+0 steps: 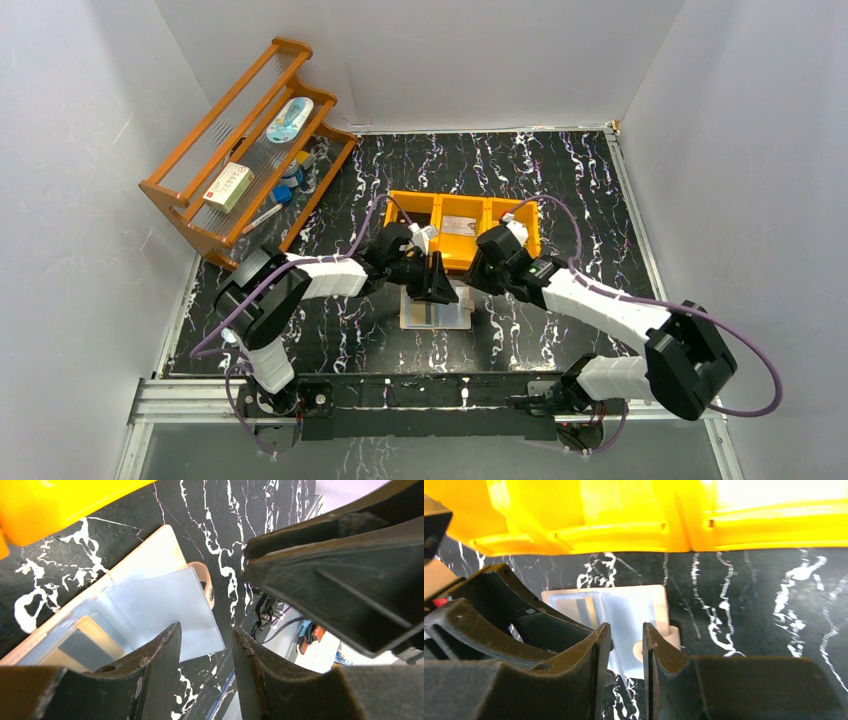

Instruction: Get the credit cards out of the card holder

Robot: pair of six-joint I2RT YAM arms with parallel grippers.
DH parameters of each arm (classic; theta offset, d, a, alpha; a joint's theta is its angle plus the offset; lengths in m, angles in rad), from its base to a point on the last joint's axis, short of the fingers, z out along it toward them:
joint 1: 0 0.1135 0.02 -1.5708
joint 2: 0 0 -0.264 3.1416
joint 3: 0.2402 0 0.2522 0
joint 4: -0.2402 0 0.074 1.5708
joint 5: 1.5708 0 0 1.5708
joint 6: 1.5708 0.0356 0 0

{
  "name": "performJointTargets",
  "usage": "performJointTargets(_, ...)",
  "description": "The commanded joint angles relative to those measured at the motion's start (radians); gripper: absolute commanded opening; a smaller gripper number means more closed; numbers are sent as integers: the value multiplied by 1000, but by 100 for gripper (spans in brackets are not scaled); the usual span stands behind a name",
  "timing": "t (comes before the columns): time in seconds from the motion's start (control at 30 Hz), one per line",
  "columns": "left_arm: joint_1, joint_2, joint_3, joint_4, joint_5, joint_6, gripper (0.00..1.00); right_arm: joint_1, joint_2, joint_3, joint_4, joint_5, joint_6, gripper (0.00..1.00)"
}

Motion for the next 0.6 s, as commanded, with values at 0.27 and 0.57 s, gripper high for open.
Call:
performJointTargets(0.27,-20,-1,13,-59,-26,27,42,-6,-135,-41,-27,119,56,43)
performJointTargets(0.57,-20,-88,55,-198,-105,100,44,-6,-80,-30,109,-73,-16,44)
